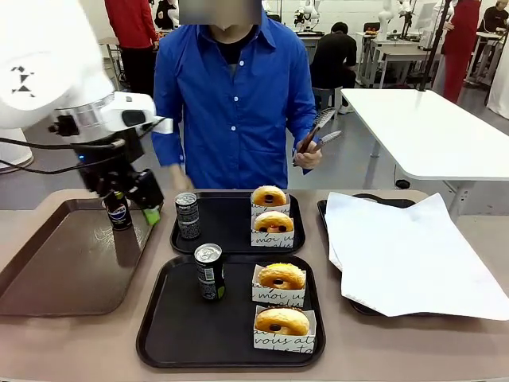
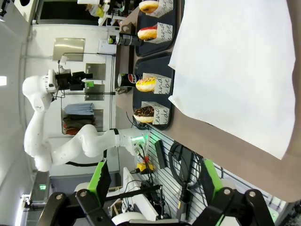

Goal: Set up donuts and drinks on trays.
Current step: Pick up one Pepsi coke from the Handle tray and place it on the Flat Tray without a Pepsi coke.

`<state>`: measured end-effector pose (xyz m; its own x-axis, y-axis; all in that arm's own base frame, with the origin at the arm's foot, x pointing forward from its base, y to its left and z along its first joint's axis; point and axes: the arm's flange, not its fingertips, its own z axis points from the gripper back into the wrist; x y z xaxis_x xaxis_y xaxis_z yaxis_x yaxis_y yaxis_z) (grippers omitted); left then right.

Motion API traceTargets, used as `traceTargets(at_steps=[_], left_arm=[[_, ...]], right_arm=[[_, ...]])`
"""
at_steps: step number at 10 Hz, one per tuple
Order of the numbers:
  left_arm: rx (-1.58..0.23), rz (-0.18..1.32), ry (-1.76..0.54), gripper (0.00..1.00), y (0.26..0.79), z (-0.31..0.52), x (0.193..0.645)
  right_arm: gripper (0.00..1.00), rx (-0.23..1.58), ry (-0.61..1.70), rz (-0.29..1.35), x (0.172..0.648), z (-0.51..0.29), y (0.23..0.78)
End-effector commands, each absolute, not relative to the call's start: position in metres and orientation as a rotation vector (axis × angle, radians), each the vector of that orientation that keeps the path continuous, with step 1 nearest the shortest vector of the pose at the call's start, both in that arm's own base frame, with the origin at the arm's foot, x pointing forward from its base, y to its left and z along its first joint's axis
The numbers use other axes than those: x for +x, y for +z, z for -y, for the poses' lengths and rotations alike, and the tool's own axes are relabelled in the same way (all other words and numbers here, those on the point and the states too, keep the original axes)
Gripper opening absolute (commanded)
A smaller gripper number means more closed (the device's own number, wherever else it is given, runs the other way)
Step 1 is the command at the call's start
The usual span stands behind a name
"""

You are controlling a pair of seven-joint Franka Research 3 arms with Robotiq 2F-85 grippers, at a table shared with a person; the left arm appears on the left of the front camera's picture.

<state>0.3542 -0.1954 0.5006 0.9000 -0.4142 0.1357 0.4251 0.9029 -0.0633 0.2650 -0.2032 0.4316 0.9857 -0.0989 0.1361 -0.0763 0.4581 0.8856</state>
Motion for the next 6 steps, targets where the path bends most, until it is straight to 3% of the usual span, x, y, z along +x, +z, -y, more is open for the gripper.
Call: traceTargets(at_steps=[1,6], left_arm=[[-0.147,0.098,-0.336,1.0,0.487,0.172,0.365],[-0.132,0.074,-0.305,1.0,0.482,0.15,0.375]], right_arm=[[1.0,1.112,-0.002,0.191,0.266,0.204,0.431],[1.0,1.112,-0.002,0.191,0.266,0.204,0.431]])
